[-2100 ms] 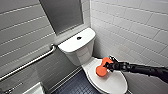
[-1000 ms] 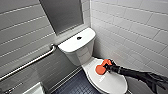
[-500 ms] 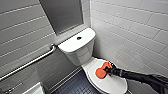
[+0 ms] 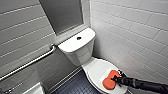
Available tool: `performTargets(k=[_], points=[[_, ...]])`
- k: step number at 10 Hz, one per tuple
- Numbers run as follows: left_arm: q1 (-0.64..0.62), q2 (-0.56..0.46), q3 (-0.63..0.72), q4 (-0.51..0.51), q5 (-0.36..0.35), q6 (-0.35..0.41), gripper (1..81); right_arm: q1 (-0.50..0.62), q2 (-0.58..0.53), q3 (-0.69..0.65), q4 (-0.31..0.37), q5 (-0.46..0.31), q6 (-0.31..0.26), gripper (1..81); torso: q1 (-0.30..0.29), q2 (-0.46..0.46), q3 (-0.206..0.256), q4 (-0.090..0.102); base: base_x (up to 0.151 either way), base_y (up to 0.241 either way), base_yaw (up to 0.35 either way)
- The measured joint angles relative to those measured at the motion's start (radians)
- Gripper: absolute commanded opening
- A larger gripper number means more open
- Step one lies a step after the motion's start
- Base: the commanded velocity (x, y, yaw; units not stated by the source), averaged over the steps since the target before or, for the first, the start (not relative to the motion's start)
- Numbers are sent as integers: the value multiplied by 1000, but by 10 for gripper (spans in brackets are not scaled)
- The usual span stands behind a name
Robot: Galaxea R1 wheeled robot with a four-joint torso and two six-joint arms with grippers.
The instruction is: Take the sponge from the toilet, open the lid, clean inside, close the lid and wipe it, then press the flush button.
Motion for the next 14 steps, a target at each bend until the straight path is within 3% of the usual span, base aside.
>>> performTargets(k=[5,11,14], points=[[0,0,1,1,0,0,811,-89,-180,179,-11,-11,-1,10,0,0,0,0,0,0,0],[0,-2,1,1,0,0,811,-195,-319,247,-31,35,-1,10,0,0,0,0,0,0,0],[0,-3,2,1,-1,0,811,-204,-394,367,-46,-34,-3,10,0,0,0,0,0,0,0]])
